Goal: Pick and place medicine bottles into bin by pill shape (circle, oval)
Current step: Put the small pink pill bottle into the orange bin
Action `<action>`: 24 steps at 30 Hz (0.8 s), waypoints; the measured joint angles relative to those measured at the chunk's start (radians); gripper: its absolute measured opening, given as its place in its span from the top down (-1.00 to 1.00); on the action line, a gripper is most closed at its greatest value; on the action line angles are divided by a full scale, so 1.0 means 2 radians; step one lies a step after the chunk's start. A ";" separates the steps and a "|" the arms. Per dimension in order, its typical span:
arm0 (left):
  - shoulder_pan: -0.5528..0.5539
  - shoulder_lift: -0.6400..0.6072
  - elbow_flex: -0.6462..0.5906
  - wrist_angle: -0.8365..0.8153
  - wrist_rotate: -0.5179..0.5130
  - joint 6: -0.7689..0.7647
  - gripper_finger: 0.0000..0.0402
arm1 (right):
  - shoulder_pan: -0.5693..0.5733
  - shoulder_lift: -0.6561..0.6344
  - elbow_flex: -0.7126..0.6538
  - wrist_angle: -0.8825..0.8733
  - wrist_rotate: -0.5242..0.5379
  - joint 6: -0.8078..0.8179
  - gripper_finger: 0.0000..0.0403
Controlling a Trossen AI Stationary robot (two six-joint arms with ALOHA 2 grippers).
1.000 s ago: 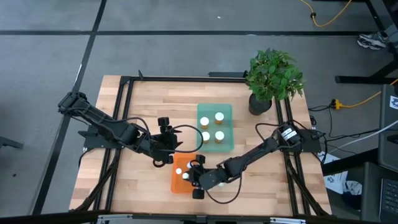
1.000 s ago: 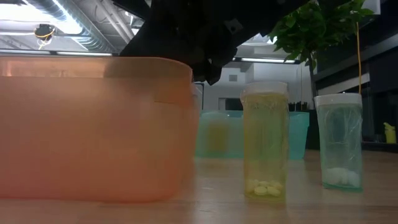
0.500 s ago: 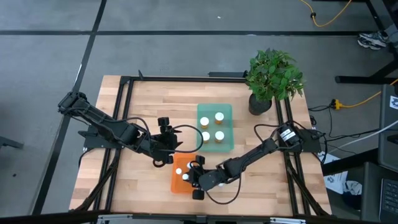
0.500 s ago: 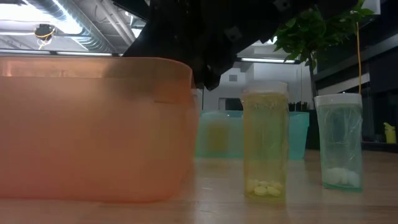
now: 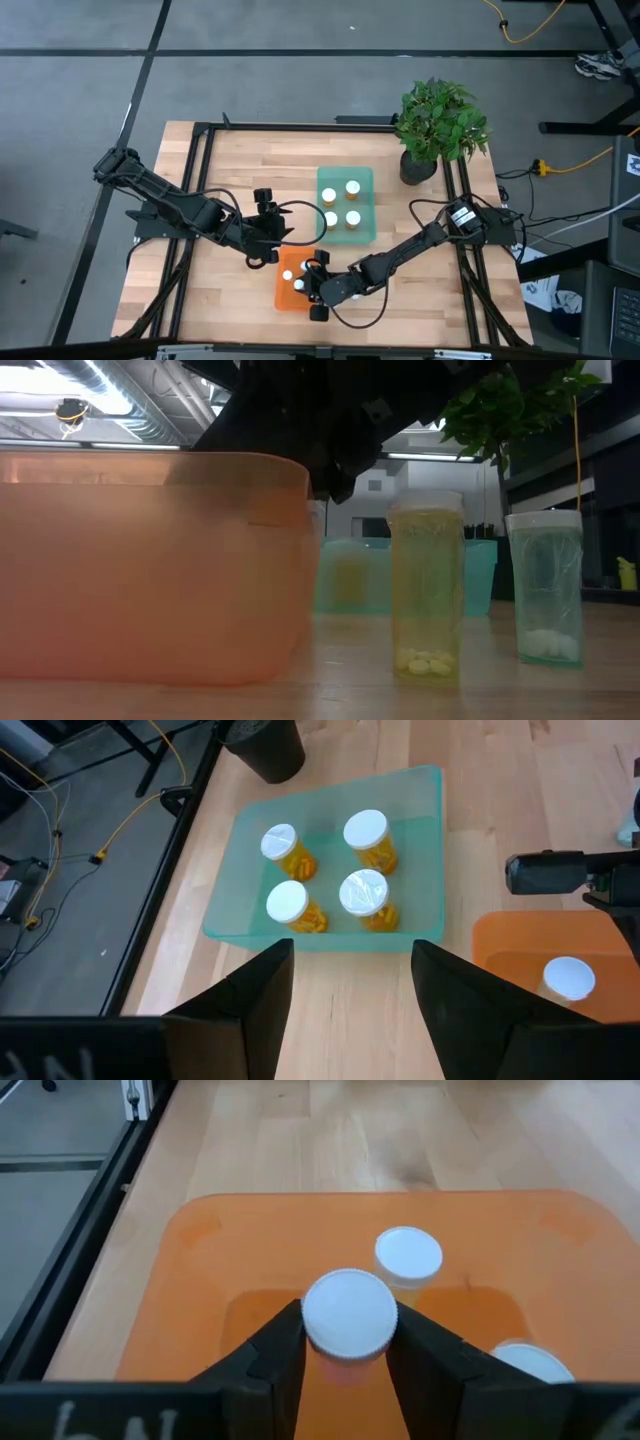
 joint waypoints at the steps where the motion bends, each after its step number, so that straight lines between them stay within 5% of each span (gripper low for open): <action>1: 0.000 0.000 0.000 0.000 0.000 0.000 0.03 | 0.000 0.000 0.000 0.000 0.000 0.000 0.34; 24: 0.000 0.000 0.000 0.000 0.000 0.000 0.03 | -0.010 -0.003 0.000 -0.012 -0.040 0.023 0.34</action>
